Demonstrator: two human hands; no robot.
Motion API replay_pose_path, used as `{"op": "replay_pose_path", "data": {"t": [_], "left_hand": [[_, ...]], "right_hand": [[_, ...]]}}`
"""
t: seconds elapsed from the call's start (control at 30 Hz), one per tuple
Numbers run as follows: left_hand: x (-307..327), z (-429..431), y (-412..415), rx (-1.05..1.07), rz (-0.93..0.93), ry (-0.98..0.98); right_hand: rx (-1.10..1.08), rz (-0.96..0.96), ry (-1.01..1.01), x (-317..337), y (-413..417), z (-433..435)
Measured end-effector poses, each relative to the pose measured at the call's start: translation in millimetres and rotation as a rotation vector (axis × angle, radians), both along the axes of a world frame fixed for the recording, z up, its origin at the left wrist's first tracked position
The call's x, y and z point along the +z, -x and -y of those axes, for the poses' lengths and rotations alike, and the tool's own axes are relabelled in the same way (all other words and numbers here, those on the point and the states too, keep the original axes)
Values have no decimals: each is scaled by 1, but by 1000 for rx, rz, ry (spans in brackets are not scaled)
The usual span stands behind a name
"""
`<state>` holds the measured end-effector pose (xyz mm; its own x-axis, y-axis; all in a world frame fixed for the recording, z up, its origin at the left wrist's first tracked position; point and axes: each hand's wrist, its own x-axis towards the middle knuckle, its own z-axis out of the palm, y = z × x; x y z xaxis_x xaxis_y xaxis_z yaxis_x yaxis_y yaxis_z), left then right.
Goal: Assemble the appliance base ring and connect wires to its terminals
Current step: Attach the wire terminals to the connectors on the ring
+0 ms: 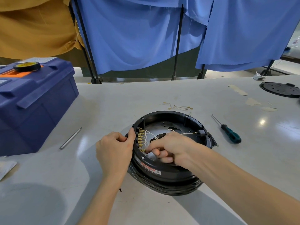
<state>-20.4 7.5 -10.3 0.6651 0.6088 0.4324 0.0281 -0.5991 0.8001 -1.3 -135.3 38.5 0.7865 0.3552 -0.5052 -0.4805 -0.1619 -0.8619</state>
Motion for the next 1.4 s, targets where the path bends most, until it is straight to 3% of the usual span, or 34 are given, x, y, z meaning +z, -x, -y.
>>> {"op": "replay_pose_path", "data": {"t": [0.3,0.6,1.17,1.4], "left_hand": [[1,1,1,32,-39,14],[3,3,1,33,-39,12],[5,9,4,61,-78,41],[7,2,13,3,-112,53]], "right_hand": [[-96,60,10,-3,4,-5],[-134,-25,35,-3,1,-9],[-67,-204,-12,4,-3,-13],[101,-197,81,4,-5,-1]]}}
